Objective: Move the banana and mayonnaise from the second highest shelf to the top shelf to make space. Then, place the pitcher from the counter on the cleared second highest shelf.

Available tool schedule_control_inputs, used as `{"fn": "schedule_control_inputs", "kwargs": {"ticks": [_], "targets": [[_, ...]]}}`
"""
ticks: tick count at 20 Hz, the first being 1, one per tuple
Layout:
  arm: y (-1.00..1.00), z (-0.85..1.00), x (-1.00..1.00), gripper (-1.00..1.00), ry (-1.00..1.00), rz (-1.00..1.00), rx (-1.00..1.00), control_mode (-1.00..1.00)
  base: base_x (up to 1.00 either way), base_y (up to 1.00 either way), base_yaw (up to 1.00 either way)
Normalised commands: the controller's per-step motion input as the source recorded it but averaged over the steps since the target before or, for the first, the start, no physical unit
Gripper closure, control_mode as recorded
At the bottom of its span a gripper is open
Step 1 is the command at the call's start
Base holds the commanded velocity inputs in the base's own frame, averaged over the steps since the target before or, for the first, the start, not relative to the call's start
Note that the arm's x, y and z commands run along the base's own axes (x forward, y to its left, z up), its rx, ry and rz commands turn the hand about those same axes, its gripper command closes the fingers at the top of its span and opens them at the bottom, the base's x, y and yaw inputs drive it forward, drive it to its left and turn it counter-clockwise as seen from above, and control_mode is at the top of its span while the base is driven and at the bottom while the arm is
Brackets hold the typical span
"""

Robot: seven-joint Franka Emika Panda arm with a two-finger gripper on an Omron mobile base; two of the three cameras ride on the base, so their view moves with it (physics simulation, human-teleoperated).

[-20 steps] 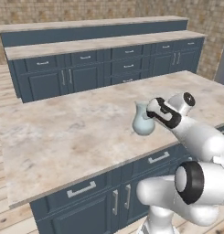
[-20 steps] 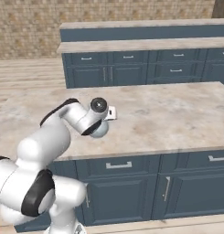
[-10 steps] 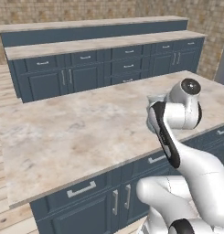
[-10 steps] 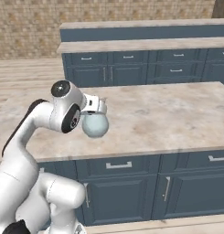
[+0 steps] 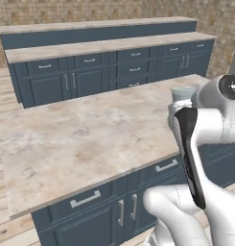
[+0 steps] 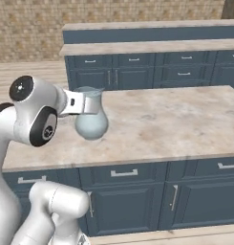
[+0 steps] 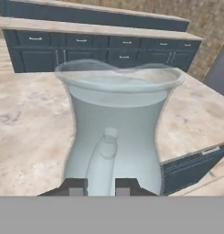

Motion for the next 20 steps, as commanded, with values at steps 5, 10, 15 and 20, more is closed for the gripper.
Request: {"fn": "schedule_control_inputs", "kwargs": {"ticks": [5, 10, 15, 20], "targets": [[0.0, 0.96, -0.96, 1.0, -0.09, 0.01, 0.0, -1.0, 0.0, 0.0, 0.0], [0.01, 0.64, -0.58, 1.0, 0.0, 0.02, 0.0, -1.0, 0.0, 0.0, 0.0], [0.12, 0.34, -0.05, 1.0, 0.07, 0.0, 0.0, -1.0, 0.0, 0.0, 0.0], [0.04, 0.04, 0.0, 1.0, 0.03, 0.0, 0.0, 1.0, -0.1, -0.01, -0.03]]}}
